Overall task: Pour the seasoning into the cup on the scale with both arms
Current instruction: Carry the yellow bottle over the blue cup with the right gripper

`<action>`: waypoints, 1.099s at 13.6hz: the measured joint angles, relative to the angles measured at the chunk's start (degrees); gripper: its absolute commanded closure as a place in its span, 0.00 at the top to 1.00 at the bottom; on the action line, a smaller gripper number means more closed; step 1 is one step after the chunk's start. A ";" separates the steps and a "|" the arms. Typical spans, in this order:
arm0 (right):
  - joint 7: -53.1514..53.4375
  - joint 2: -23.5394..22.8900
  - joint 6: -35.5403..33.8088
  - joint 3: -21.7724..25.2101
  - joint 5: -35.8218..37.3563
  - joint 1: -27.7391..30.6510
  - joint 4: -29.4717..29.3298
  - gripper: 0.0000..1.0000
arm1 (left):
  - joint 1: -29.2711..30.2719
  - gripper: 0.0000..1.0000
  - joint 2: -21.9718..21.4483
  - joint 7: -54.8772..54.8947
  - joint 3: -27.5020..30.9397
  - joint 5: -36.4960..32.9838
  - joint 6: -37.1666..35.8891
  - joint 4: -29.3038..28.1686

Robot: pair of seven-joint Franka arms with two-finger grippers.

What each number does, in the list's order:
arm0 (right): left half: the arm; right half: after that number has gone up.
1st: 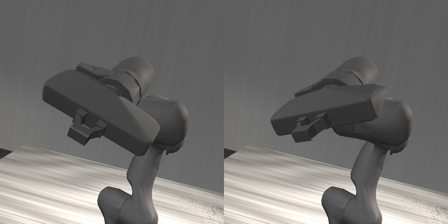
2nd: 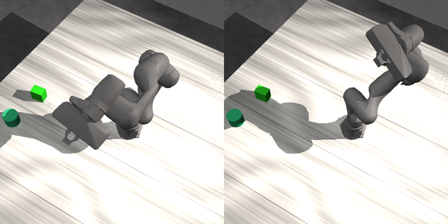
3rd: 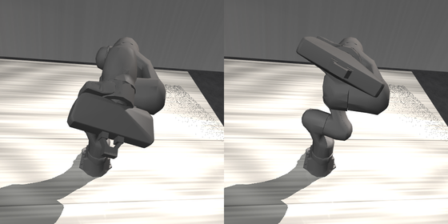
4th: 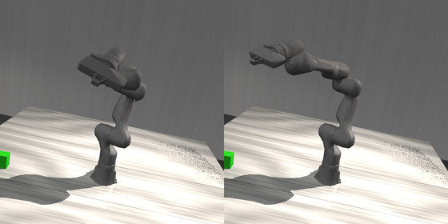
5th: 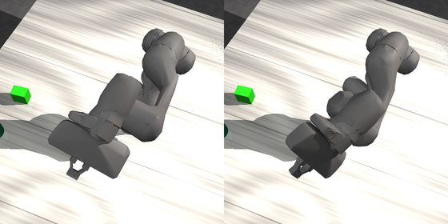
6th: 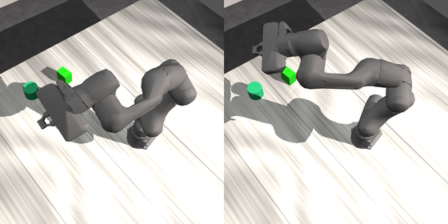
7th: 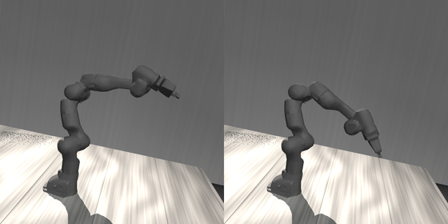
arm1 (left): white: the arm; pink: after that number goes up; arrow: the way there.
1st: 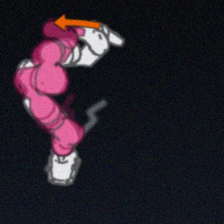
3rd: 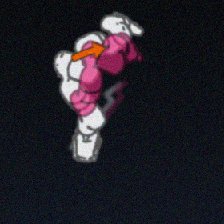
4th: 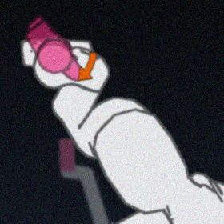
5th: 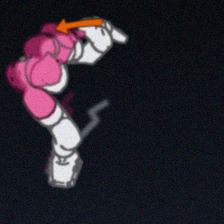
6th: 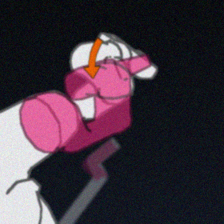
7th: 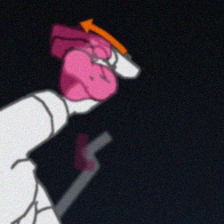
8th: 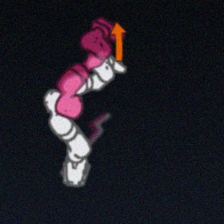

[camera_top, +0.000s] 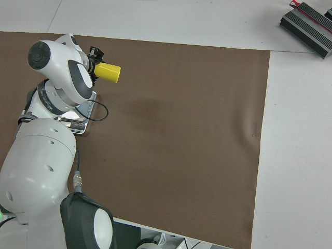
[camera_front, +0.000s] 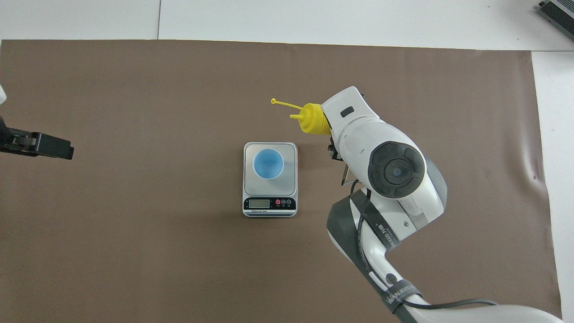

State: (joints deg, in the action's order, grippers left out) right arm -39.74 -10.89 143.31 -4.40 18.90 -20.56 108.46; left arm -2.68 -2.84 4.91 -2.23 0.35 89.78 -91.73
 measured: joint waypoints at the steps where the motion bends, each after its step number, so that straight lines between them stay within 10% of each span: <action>1: 0.86 -0.01 -0.73 -0.03 2.03 -0.65 -0.02 0.00 | 0.00 1.00 0.00 0.00 0.00 0.00 0.00 0.00; 15: 9.43 -1.84 -13.15 -0.15 45.44 -9.32 -0.34 0.00 | 0.00 1.00 0.00 0.00 0.00 0.00 -0.01 0.00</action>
State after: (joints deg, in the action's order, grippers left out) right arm -30.31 -12.73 130.16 -4.55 64.34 -29.88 108.12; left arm -2.68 -2.84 4.91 -2.23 0.35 89.76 -91.73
